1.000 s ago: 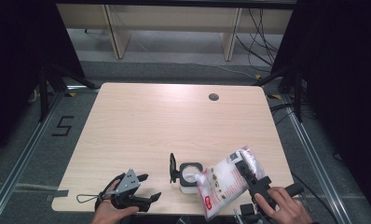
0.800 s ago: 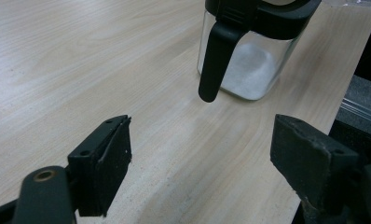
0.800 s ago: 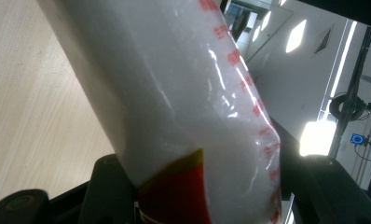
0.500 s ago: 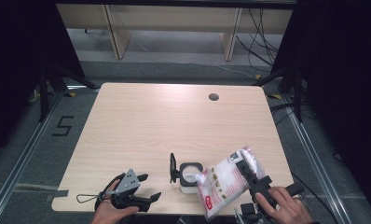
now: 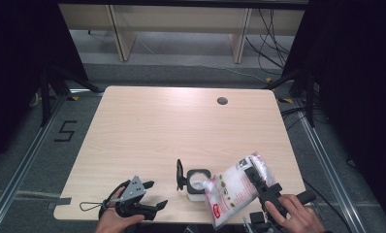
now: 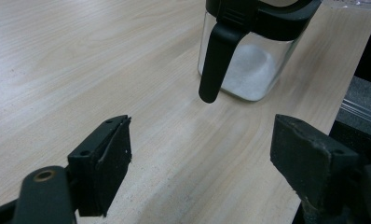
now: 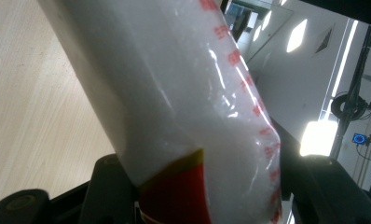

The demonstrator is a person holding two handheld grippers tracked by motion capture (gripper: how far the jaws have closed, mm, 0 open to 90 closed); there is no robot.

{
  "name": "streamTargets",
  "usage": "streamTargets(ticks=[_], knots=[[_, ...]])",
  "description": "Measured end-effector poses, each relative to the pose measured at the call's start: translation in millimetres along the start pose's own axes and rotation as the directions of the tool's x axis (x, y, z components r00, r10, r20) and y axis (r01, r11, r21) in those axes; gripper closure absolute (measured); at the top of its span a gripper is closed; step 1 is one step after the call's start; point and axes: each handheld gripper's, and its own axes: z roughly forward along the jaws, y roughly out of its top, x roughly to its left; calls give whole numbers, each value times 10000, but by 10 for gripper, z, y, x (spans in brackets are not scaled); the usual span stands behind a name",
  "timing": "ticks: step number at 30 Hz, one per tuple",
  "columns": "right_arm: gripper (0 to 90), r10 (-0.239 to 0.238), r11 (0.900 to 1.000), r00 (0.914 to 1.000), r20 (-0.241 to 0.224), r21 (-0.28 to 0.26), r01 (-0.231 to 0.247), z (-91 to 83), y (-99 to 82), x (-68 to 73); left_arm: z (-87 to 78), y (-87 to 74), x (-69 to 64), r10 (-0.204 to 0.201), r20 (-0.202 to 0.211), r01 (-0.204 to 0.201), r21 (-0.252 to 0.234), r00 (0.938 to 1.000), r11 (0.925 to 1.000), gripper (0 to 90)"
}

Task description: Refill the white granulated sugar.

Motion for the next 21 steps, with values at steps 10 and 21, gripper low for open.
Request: streamTargets(ticks=[10, 21], knots=[[500, 94, 10000, 10000, 33, 5, -94, -2, 7, 4, 2, 1, -2, 12, -17, -12, -40, 10000, 10000, 199], [502, 50, 10000, 10000, -3, -22, -50, 1, 4, -1, -1, 0, 1, 2, -6, -2, 1, 10000, 10000, 199]])
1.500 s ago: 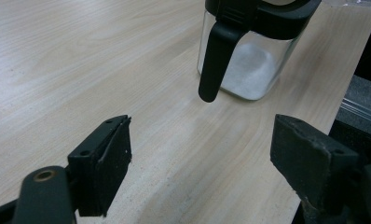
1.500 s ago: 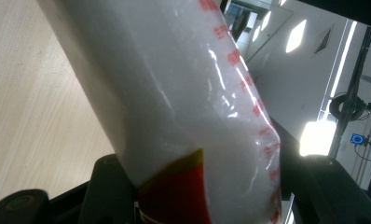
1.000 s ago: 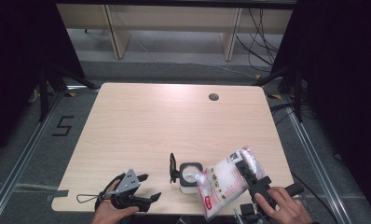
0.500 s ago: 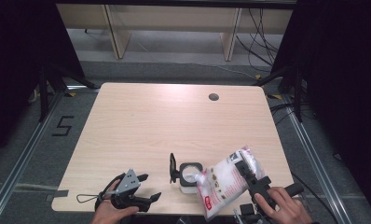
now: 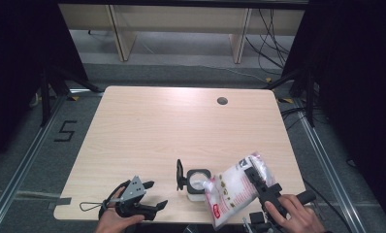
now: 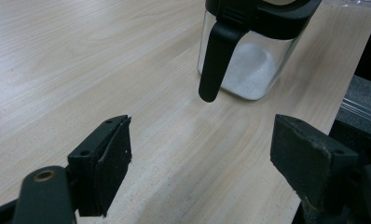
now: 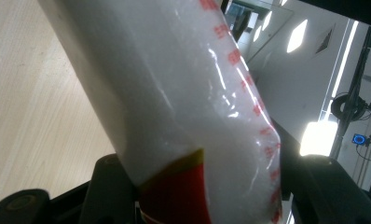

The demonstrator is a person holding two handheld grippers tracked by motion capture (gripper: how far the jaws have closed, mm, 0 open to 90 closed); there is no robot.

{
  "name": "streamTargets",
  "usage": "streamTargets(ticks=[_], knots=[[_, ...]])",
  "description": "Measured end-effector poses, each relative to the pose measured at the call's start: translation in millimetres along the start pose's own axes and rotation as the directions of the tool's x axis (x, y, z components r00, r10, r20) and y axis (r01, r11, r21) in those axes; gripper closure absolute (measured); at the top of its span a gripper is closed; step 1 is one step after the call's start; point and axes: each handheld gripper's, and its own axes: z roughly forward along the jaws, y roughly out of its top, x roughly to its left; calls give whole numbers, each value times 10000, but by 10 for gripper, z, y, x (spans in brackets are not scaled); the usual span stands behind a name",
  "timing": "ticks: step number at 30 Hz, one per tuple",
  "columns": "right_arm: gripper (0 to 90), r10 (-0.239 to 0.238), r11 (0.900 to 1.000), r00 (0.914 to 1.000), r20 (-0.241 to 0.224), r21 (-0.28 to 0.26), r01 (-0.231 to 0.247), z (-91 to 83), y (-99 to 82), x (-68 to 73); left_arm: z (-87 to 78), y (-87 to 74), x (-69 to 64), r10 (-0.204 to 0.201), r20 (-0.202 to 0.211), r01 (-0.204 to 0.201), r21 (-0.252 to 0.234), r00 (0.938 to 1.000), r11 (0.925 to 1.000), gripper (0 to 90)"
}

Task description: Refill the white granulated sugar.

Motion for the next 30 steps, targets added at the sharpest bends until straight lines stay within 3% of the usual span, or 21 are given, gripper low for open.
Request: streamTargets(ticks=[1, 8, 13, 14, 20, 21, 23, 26, 30], knots=[[502, 40, 10000, 10000, 17, -3, -40, 0, 1, 5, -8, 6, 8, 191, -33, -191, 35, 9998, 9998, 199], [503, -45, 10000, 10000, -24, 18, 45, -1, -5, 2, -2, 0, -11, -37, -78, 37, 24, 10000, 10000, 199], [504, -23, 10000, 10000, -27, 21, 24, 1, -7, 2, -10, 5, 9, 199, -22, -199, 66, 9998, 9998, 199], [504, -23, 10000, 10000, -30, 20, 23, 1, -6, 3, -7, -1, -2, 40, -44, -40, 58, 10000, 10000, 199], [505, -31, 10000, 10000, -24, 23, 31, 0, -6, 6, -9, 2, -3, 30, -75, -29, 46, 10000, 10000, 199], [506, -35, 10000, 10000, -20, 26, 35, 3, -8, 4, -13, 8, 13, 256, -49, -255, 64, 9997, 9997, 199], [506, -33, 10000, 10000, -28, 26, 33, 4, -8, 6, -14, 11, 19, 314, -14, -314, 36, 9995, 9995, 199], [507, -49, 10000, 10000, -45, 29, 50, 3, -8, 6, -11, 1, -3, 49, -83, -49, 52, 10000, 10000, 199], [507, -52, 10000, 10000, -39, 24, 52, 4, -9, 7, -15, 12, 17, 328, -30, -327, 54, 9995, 9994, 199]])
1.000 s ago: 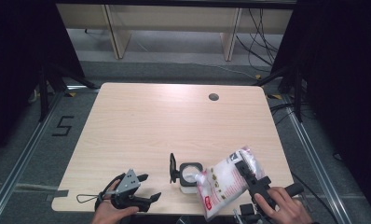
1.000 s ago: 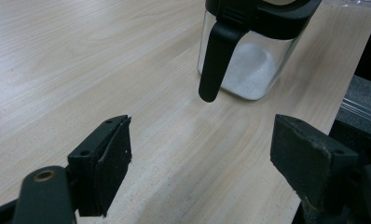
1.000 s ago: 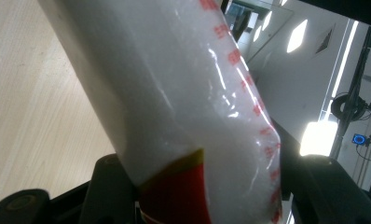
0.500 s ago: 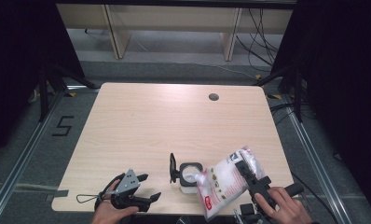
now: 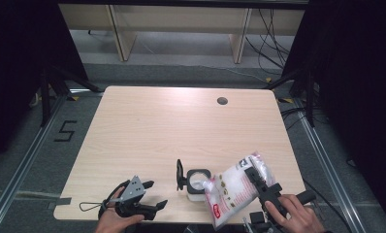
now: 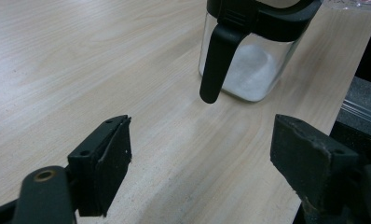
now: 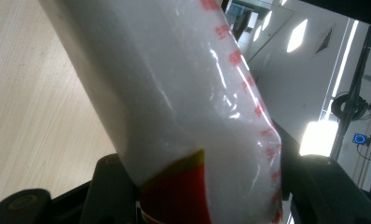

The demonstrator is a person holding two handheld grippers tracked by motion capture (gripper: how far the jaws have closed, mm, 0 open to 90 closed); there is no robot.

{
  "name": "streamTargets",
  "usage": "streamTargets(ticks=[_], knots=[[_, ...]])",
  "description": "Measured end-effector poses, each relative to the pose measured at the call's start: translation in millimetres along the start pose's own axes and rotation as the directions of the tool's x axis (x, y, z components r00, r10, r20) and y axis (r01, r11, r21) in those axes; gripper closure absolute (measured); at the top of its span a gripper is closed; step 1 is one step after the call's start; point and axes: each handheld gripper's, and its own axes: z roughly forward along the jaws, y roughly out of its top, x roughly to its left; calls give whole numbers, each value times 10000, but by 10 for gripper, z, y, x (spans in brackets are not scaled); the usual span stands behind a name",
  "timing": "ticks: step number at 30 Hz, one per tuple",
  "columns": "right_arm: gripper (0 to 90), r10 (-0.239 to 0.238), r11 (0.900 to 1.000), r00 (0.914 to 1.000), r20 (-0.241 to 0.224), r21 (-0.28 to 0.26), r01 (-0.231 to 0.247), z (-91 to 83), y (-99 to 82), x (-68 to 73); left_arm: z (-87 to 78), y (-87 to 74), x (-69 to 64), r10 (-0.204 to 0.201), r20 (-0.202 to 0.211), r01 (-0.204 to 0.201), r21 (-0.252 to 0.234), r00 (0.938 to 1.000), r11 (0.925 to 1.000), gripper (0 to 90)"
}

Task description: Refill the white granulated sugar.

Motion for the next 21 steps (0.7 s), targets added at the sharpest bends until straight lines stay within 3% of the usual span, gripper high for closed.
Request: streamTargets(ticks=[1, 3, 5, 16, 19, 21], knots=[[508, 41, 10000, 10000, 2, 22, -41, -1, -2, 5, 5, -10, -21, -300, -36, 300, -4, 9995, 9995, 199], [508, 58, 10000, 10000, -6, 26, -58, 1, -3, 6, 2, -1, -2, -64, 4, 64, -17, 10000, 10000, 199], [508, -10, 10000, 10000, -14, 9, 10, 1, 0, 1, 4, -7, -18, -288, -11, 288, -7, 9996, 9996, 199], [510, -7, 9998, 9998, -192, 176, 11, -4, -2, -6, -1, -1, -17, -214, -45, 213, -115, 9998, 9997, 199], [512, 89, 10000, 9999, -96, 8, -89, 11, -20, 18, 6, -2, -5, -95, 0, 95, -67, 10000, 9999, 199], [514, 113, 9999, 9999, -48, 21, -113, 16, -28, 26, 9, -5, -19, -262, 11, 262, -76, 9997, 9996, 199]])
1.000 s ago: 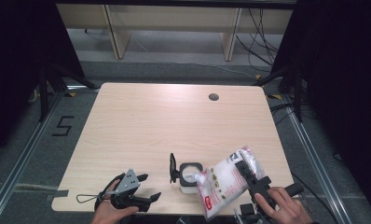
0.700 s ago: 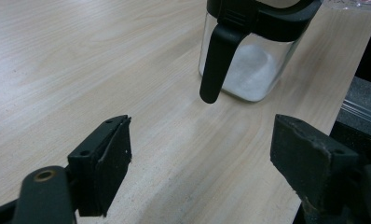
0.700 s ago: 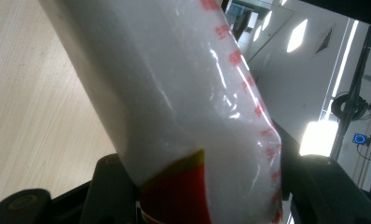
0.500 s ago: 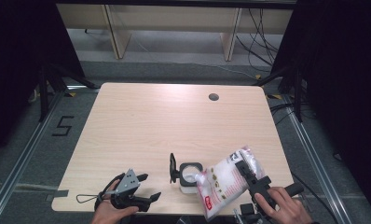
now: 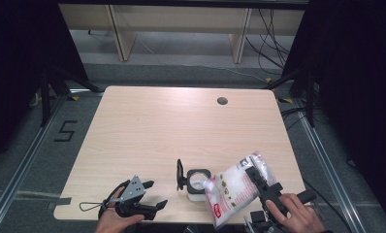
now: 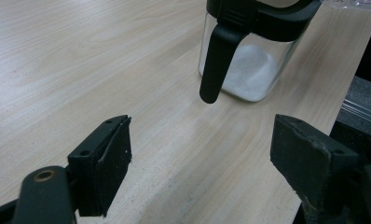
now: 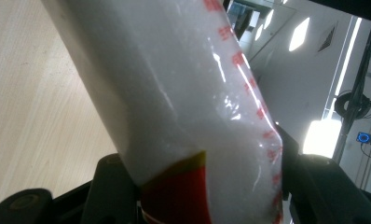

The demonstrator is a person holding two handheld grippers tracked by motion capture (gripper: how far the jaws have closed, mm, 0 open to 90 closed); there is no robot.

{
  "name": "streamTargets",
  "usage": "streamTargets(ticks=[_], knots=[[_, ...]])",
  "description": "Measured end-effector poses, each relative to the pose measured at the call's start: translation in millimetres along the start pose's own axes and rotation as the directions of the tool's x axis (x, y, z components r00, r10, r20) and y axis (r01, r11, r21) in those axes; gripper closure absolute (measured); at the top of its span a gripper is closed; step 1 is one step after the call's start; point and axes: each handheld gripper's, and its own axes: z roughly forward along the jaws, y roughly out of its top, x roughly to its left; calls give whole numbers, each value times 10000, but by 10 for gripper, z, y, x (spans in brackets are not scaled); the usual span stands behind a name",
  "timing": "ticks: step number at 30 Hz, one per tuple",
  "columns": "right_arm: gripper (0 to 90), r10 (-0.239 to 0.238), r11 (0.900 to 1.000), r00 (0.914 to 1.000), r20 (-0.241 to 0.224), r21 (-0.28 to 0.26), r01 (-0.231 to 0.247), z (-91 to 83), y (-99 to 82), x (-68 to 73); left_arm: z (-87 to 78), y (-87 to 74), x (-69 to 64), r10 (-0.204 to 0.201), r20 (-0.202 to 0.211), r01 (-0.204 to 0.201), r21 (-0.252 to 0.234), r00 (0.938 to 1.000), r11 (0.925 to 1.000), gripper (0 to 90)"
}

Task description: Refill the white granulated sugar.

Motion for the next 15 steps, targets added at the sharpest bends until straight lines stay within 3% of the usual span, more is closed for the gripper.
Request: streamTargets(ticks=[2, 3, 6, 8, 9, 11, 13, 14, 15], knots=[[518, 42, 10000, 9998, -192, 42, -41, 3, -9, 16, -7, 4, 12, 241, -9, -241, 93, 9997, 9997, 199], [518, 54, 10000, 9999, -87, -19, -54, 9, -15, 23, 0, -3, 2, -39, -10, 39, 8, 10000, 10000, 199], [520, 89, 9999, 9998, -154, 60, -88, 14, -25, 25, -3, 1, 6, -1, 13, 1, -28, 10000, 10000, 199], [522, 370, 9993, 9991, -208, 60, -369, 20, -31, 55, -13, 2, 3, 48, -82, -48, 74, 10000, 10000, 199], [523, 119, 9999, 9998, -138, -22, -119, 25, -34, 39, -14, 4, 4, 61, -70, -61, 50, 10000, 10000, 199], [524, 140, 9999, 9998, -151, -3, -140, 27, -37, 44, -11, 5, 7, 97, -49, -97, -55, 9999, 9999, 199], [528, 454, 9988, 9980, -435, 191, -446, 27, -50, 79, -16, 3, 2, 36, -70, -36, 50, 10000, 10000, 199], [529, 176, 9998, 9994, -295, 6, -176, 40, -59, 68, -15, 4, 5, 70, -57, -70, 46, 10000, 10000, 199], [531, 577, 9980, 9967, -573, 286, -561, 31, -66, 98, -12, 6, 9, 123, -31, -123, -33, 9999, 9999, 199]])
